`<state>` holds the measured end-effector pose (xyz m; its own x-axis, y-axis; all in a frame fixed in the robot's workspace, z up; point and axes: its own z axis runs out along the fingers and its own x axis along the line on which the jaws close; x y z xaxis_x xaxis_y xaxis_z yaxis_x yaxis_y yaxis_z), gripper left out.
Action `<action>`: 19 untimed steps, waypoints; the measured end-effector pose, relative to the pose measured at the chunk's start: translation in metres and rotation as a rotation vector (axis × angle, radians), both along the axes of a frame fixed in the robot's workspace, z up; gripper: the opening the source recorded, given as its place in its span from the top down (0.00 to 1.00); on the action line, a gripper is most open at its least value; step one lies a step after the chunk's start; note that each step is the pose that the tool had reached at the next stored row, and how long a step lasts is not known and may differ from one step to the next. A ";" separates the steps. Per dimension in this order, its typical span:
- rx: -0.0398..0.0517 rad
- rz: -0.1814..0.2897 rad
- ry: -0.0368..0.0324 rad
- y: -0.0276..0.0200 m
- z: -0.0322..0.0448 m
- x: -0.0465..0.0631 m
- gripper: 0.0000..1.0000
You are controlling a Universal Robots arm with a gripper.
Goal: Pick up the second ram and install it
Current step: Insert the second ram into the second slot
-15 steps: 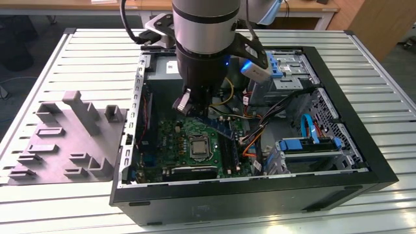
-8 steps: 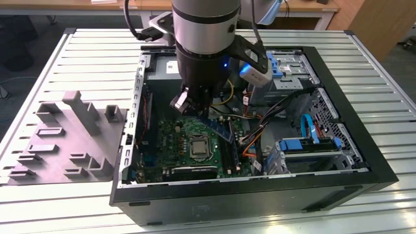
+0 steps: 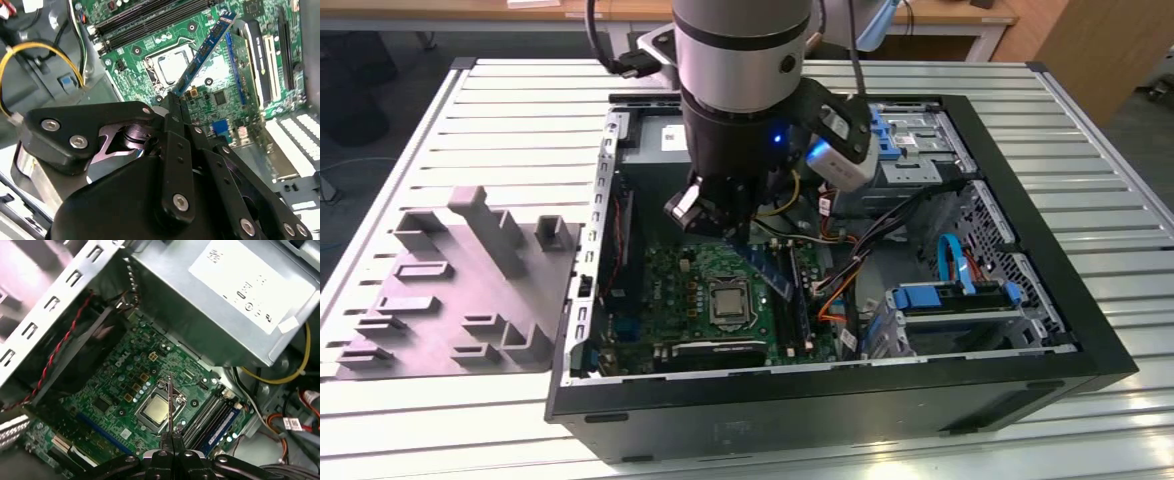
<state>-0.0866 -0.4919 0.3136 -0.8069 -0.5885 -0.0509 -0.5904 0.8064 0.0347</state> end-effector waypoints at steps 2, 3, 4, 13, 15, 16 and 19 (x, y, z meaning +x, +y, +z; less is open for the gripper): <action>0.0000 -0.038 -0.0001 0.0000 -0.0004 0.000 0.88; 0.0000 -0.056 0.0000 0.0000 -0.0006 0.000 0.88; 0.0001 -0.074 -0.0001 0.0000 -0.0008 0.000 0.88; 0.0000 -0.237 0.0000 0.0000 -0.0024 0.000 0.88; 0.0000 -0.274 0.0000 0.0000 -0.0028 0.000 0.88; 0.0000 -0.292 0.0000 0.0000 -0.0030 0.000 0.88; 0.0000 -0.346 0.0000 0.0000 -0.0036 0.000 0.88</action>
